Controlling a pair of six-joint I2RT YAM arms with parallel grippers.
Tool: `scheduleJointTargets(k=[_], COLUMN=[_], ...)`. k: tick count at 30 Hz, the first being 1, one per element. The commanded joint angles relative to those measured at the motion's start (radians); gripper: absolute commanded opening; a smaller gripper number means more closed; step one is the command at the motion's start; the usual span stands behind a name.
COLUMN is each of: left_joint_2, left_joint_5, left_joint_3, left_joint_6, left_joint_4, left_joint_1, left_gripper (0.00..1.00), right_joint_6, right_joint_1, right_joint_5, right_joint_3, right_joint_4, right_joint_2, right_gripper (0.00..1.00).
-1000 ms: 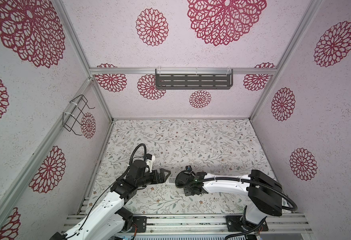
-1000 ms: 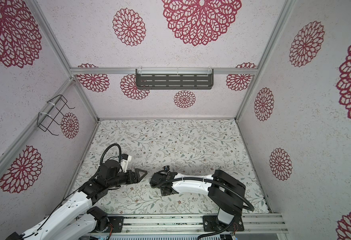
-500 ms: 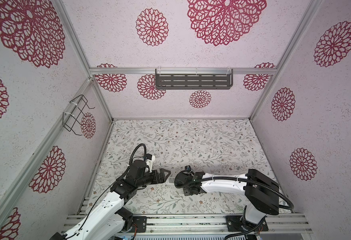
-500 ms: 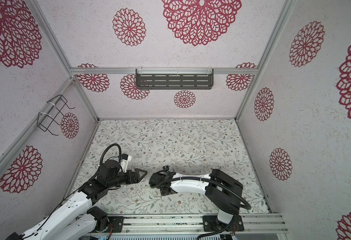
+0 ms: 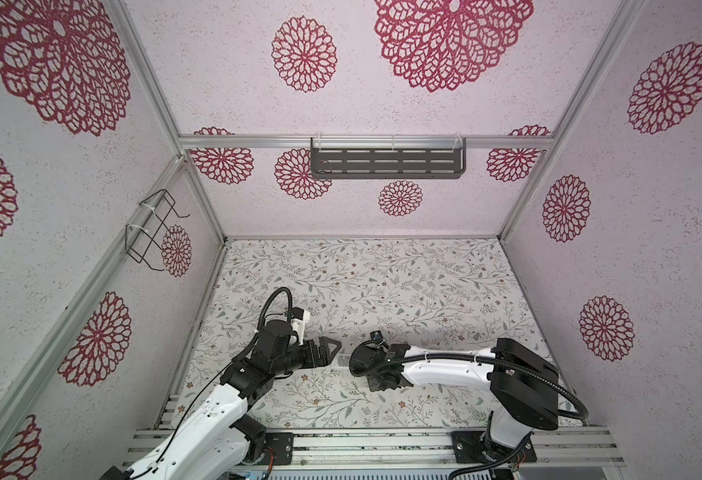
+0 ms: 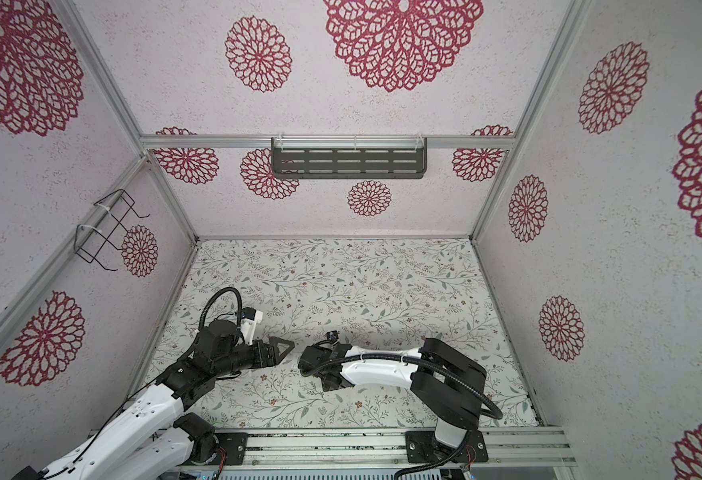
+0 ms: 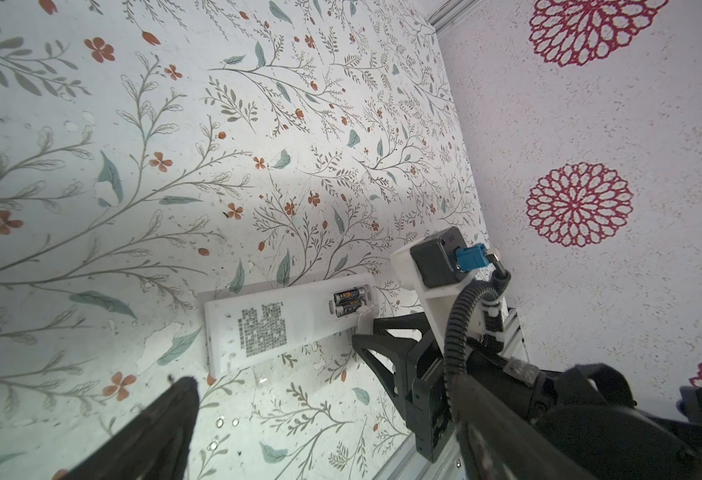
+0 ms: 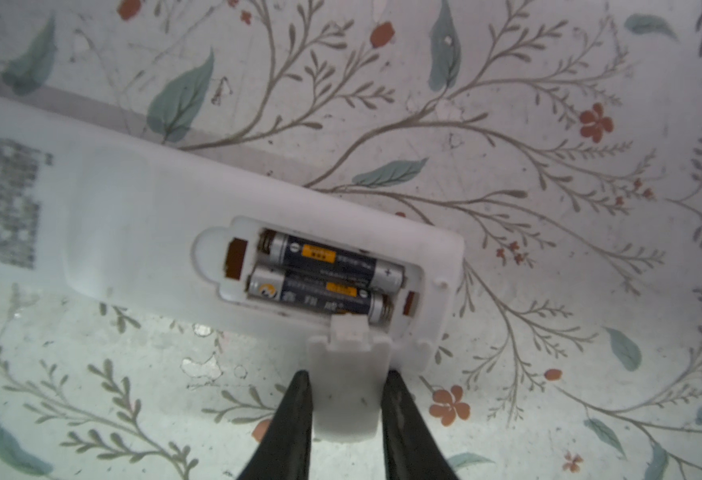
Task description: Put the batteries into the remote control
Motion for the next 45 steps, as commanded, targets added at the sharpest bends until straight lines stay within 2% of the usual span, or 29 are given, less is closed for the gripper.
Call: scheduleJointTargets(k=[1, 4, 9, 18, 25, 31, 40, 45], left_joint_2=[-0.013, -0.009, -0.004, -0.018, -0.048, -0.042, -0.051, -0.055], left_joint_5=[0.0, 0.0, 0.0, -0.024, -0.071, -0.089, -0.118, -0.098], left_joint_3=[0.0, 0.002, 0.003, 0.009, 0.013, 0.033, 0.028, 0.026], left_joint_6=[-0.002, -0.003, 0.001, 0.005, 0.012, 0.025, 0.03, 0.032], left_joint_4=[0.022, 0.024, 0.026, 0.004, -0.022, -0.047, -0.053, -0.043], left_joint_1=[0.006, 0.006, 0.006, 0.006, 0.006, 0.008, 0.012, 0.015], left_gripper=[0.97, 0.97, 0.97, 0.97, 0.97, 0.97, 0.97, 0.97], right_joint_6=[-0.03, -0.072, -0.214, -0.625, -0.897, -1.106, -1.275, -1.301], right_joint_1=[0.003, 0.003, -0.003, -0.078, -0.151, -0.18, -0.228, -0.24], right_joint_5=[0.042, 0.043, 0.008, -0.177, -0.334, -0.368, -0.369, -0.379], right_joint_3=[0.024, 0.031, 0.048, 0.095, 0.178, 0.212, 0.193, 0.2], right_joint_4=[-0.038, -0.053, -0.045, -0.032, -0.127, -0.205, -0.241, -0.228], right_joint_2=[-0.056, -0.08, -0.105, -0.088, -0.071, -0.032, -0.031, -0.012], right_gripper=[0.27, 0.26, 0.26, 0.25, 0.25, 0.23, 0.23, 0.23])
